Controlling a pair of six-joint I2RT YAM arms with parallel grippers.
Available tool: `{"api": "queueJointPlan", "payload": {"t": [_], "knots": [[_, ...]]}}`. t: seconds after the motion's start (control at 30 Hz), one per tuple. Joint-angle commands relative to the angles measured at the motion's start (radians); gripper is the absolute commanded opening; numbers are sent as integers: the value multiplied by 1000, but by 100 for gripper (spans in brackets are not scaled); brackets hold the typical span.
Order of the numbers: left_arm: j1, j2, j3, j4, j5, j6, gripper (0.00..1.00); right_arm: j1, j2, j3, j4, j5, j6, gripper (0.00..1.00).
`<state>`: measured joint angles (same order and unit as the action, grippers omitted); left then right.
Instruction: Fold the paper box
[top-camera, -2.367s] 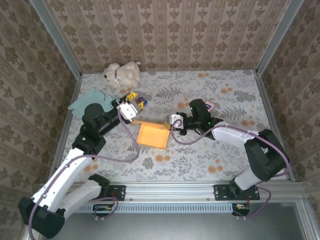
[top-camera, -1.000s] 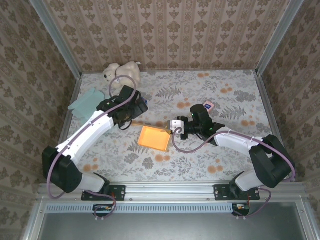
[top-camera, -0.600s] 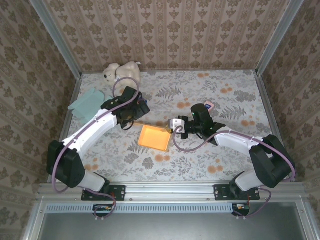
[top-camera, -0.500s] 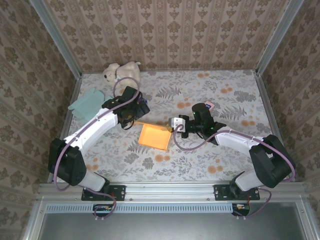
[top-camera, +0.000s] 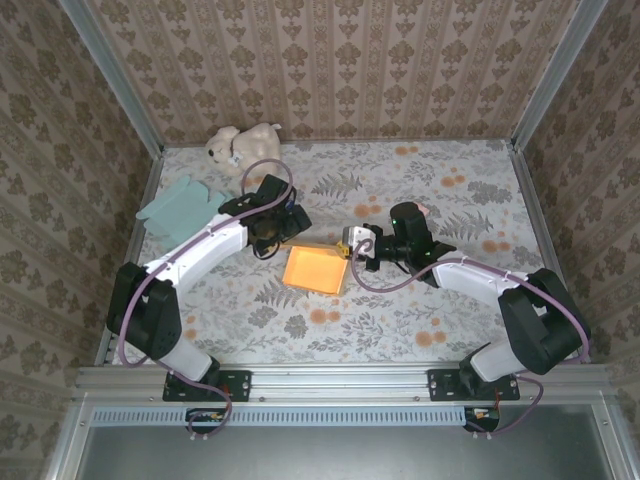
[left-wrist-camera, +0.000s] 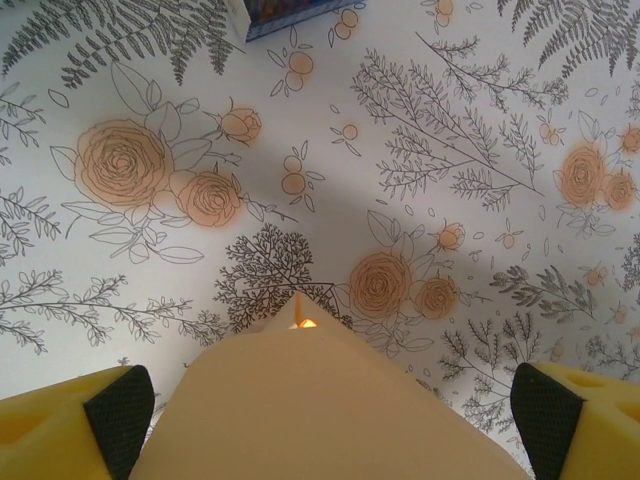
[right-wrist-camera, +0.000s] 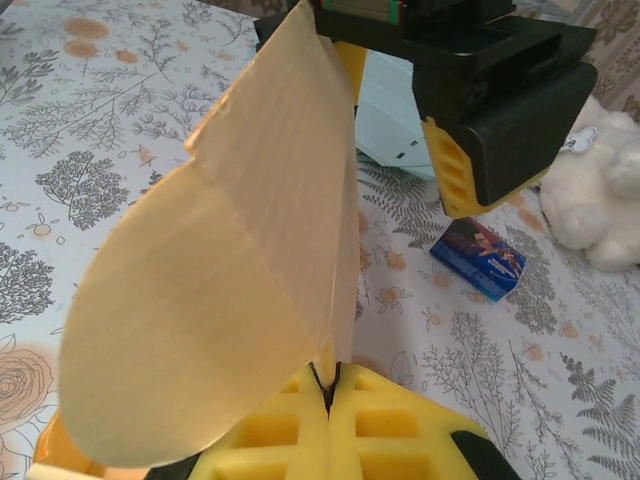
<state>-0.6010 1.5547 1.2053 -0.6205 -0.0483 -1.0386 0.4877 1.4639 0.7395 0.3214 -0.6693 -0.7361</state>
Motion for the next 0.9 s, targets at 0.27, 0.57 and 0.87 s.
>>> {"api": "queueJointPlan", "payload": {"t": [0.27, 0.57, 0.87], "knots": [[-86, -7, -3, 70, 82, -133, 87, -3, 65, -13, 58, -24, -31, 0], [-110, 6, -41, 70, 35, -151, 76, -12, 82, -12, 26, -21, -70, 0], [-134, -9, -114, 45, -64, -147, 74, -12, 68, -2, -52, 2, -121, 8]]}}
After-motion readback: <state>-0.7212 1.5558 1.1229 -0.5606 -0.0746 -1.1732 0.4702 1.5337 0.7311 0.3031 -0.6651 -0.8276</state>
